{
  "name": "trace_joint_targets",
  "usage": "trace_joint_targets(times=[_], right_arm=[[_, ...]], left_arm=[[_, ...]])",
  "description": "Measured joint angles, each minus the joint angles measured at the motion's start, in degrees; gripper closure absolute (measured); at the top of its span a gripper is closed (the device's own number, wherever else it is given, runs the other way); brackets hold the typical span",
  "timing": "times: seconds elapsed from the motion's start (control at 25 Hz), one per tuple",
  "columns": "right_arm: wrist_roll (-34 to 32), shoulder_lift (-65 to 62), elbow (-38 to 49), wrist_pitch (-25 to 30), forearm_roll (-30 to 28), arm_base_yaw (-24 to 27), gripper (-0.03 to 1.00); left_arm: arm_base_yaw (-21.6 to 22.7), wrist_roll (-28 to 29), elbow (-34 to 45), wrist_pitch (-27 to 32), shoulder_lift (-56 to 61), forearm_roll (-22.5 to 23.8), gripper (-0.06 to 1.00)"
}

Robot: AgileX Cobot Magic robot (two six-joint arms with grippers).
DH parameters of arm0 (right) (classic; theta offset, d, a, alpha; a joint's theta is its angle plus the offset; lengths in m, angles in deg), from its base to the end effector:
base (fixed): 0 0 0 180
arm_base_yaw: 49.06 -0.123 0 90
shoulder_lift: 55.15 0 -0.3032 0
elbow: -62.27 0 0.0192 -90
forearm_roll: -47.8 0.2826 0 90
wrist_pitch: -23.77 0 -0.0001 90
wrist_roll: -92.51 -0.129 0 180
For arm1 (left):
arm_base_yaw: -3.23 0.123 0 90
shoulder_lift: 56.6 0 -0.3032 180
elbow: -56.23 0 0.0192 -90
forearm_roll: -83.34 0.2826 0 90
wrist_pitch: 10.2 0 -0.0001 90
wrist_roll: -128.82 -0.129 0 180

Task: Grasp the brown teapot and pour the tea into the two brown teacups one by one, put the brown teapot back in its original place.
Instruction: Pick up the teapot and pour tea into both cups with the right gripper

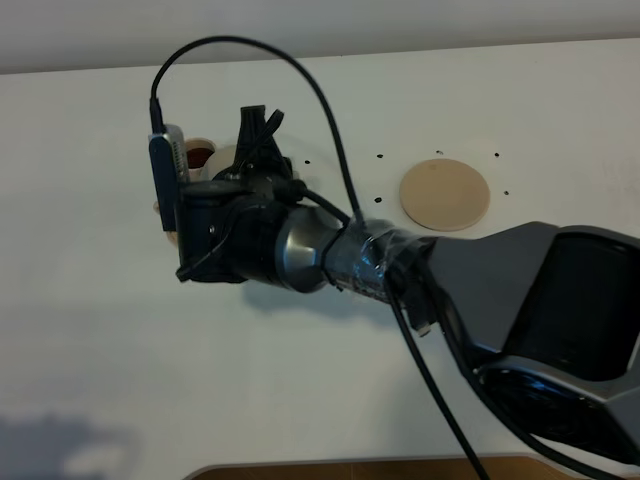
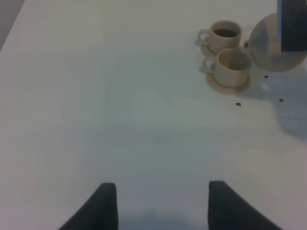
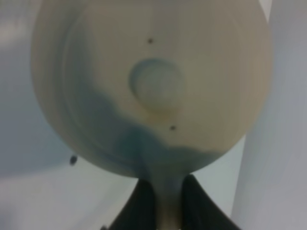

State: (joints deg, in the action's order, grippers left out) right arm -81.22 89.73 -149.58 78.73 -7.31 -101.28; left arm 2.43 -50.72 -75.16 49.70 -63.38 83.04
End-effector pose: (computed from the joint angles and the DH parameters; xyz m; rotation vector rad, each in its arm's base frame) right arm 0.4116 0.3895 0.1200 -1.7121 1.8022 -0.9185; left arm 0.0372 -0.0011 0.2799 0.0062 2.0122 -0.0202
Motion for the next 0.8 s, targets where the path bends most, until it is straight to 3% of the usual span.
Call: trace_joint_targets(times=[0.8], right_arm=[[-0.16,2.29,0.0,-1.5,-12.01,-0.52,0.85]], left_arm=[[0.0,0.0,0.0,0.0,0.0,0.0,0.48]])
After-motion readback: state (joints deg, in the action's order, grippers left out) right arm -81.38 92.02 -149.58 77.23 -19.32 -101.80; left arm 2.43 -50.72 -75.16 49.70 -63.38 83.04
